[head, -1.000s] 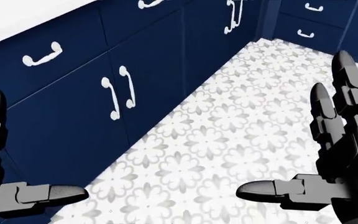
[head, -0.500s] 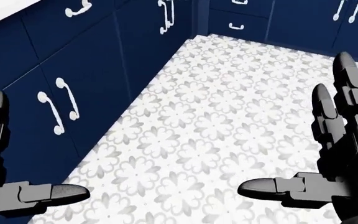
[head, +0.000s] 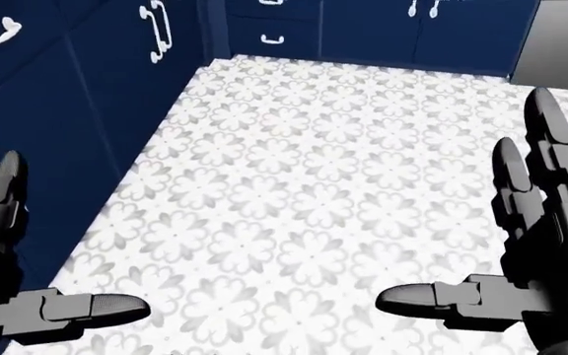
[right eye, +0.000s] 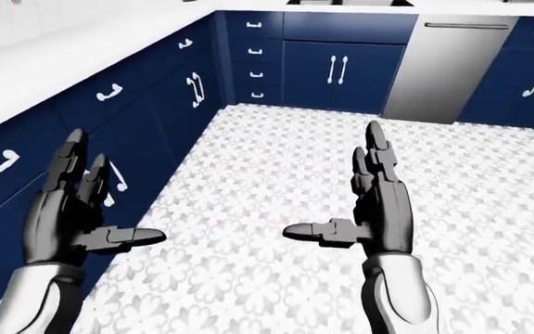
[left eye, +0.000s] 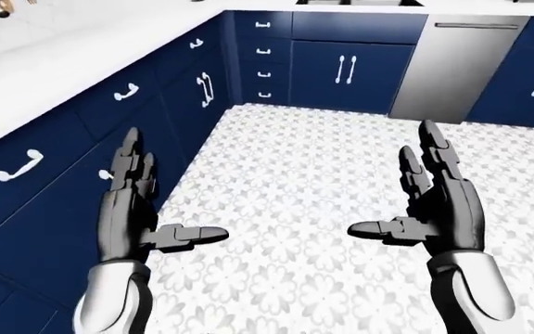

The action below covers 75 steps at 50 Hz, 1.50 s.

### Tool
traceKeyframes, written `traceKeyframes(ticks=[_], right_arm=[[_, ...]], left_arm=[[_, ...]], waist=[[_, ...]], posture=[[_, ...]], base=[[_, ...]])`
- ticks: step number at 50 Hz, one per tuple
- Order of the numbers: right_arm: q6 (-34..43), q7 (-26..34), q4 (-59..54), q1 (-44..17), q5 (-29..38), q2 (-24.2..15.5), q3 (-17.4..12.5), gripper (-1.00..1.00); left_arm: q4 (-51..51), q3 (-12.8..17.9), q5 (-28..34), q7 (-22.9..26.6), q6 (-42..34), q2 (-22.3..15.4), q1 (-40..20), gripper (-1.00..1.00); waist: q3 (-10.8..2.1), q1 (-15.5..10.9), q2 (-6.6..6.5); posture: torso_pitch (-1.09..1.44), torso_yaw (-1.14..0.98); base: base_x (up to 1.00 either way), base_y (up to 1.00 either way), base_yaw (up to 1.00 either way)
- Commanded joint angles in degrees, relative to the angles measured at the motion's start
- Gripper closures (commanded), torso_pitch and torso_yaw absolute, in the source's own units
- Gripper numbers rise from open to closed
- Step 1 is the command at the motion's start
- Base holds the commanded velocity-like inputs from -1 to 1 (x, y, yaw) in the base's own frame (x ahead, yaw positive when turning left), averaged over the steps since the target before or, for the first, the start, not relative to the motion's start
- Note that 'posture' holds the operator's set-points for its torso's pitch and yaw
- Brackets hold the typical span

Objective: Navigate to the stove.

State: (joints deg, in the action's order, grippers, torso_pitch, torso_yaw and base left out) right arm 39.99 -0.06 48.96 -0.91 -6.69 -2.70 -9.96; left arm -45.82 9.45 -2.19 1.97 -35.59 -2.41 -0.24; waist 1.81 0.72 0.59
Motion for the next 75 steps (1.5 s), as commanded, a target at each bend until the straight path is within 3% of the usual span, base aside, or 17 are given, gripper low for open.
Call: traceKeyframes(ticks=[1,8,17,21,22,31,34,35,44,47,57,61,62,64,70,74,75], right_arm=[[-1.8,0.4,2.3,-1.1,-0.5,-0.1,0.5,-1.0],[-2.2,0.4,1.6,-1.2,-0.2,0.0,0.7,-1.0],[-2.6,0.4,1.7,-0.7,-0.3,0.1,0.5,-1.0],[-3.2,0.5,1.3,-0.4,-0.2,0.2,0.6,-1.0],[-3.4,0.5,1.2,-0.3,-0.2,0.2,0.6,-1.0],[-3.3,0.5,1.4,-0.2,-0.2,0.2,0.4,-1.0],[-3.4,0.5,1.5,0.0,-0.2,0.2,0.4,-1.0],[-3.3,0.5,1.4,-0.2,-0.2,0.2,0.3,-1.0],[-2.9,0.4,1.4,-0.5,-0.4,0.1,0.1,-1.0],[-3.6,0.3,1.0,-0.5,-0.4,0.2,-0.2,-1.0],[-5.4,0.7,-0.6,0.5,0.4,0.3,0.4,-1.0],[-4.7,0.7,-0.4,0.1,0.3,0.1,0.4,-1.0],[-4.4,0.6,-0.2,-0.1,0.3,0.1,0.3,-1.0],[-4.0,0.6,0.2,-0.2,0.2,0.1,0.3,-1.0],[-4.3,0.7,-0.2,-0.3,0.4,0.0,0.3,-1.0],[-4.2,0.9,-0.1,0.0,0.4,0.1,0.3,-1.0],[-4.4,0.9,-0.1,0.1,0.6,0.1,0.4,-1.0]], left_arm=[[-3.1,0.6,0.3,-0.4,1.6,-0.4,-0.8,-1.0],[-2.4,0.6,0.4,-0.3,1.9,-0.4,-1.0,-1.0],[-1.8,0.6,0.5,-0.3,3.1,-0.3,-0.4,-1.0],[-2.0,0.3,0.8,-0.3,3.1,-0.3,-0.2,-1.0],[-1.9,0.2,0.9,-0.2,3.3,-0.2,-0.1,-1.0],[-2.4,0.4,0.8,-0.1,3.0,-0.1,0.1,-1.0],[-2.6,0.3,0.9,0.0,2.9,0.0,0.3,-1.0],[-2.0,0.3,0.9,0.0,3.4,-0.1,0.1,-1.0],[-2.7,0.5,0.7,-0.1,2.2,-0.2,-0.3,-1.0],[-2.7,0.4,0.7,0.0,2.5,-0.1,-0.1,-1.0],[-1.7,0.3,0.8,0.0,3.9,0.0,0.4,-1.0],[-1.6,0.1,0.9,0.0,3.7,0.0,0.2,-1.0],[-2.0,0.1,0.9,-0.1,3.3,0.0,0.1,-1.0],[-2.2,0.1,0.9,-0.1,2.9,-0.1,0.0,-1.0],[-2.0,-0.1,1.1,0.0,3.3,0.0,0.1,-1.0],[-2.1,-0.2,1.2,0.0,3.3,0.1,0.2,-1.0],[-2.1,-0.1,1.1,0.0,3.3,0.1,0.2,-1.0]], waist=[[-0.39,-0.3,-0.02],[-1.03,-0.3,-5.88],[-0.35,-0.8,-1.5],[-1.72,-0.6,4.19],[-0.98,-0.1,1.89],[0.44,-0.5,-2.16],[-0.73,-0.7,-6.73],[-0.33,-1.3,-4.55],[-0.37,-1.0,-0.96],[-1.38,-0.8,3.46],[0.41,-0.6,-1.77],[-0.32,-1.0,-6.52],[0.3,-1.4,-4.18],[-0.16,-0.8,-4.88],[-0.53,-1.0,-1.59],[-1.7,-0.8,3.95],[-1.03,-0.2,1.89]], posture=[[0.0,0.0],[0.0,0.0],[0.0,0.0],[0.0,0.0],[0.0,0.0],[0.0,0.0],[0.0,0.0],[0.0,0.0],[0.0,0.0],[0.0,0.0],[0.0,0.0],[0.0,0.0],[0.0,0.0],[0.0,0.0],[0.0,0.0],[0.0,0.0],[0.0,0.0]], base=[[0.0,0.0,-0.38],[0.0,0.0,-0.38],[0.0,0.0,-0.38],[0.0,0.0,-0.37],[0.0,0.0,-0.38],[0.0,0.0,-0.38],[0.0,0.0,-0.38],[0.0,0.0,-0.38],[0.0,0.0,-0.38],[0.0,0.0,-0.38],[0.0,0.0,-0.38],[0.0,0.0,-0.38],[0.0,0.0,-0.38],[0.0,0.0,-0.38],[0.0,0.0,-0.38],[0.0,0.0,-0.38],[0.0,0.0,-0.38]])
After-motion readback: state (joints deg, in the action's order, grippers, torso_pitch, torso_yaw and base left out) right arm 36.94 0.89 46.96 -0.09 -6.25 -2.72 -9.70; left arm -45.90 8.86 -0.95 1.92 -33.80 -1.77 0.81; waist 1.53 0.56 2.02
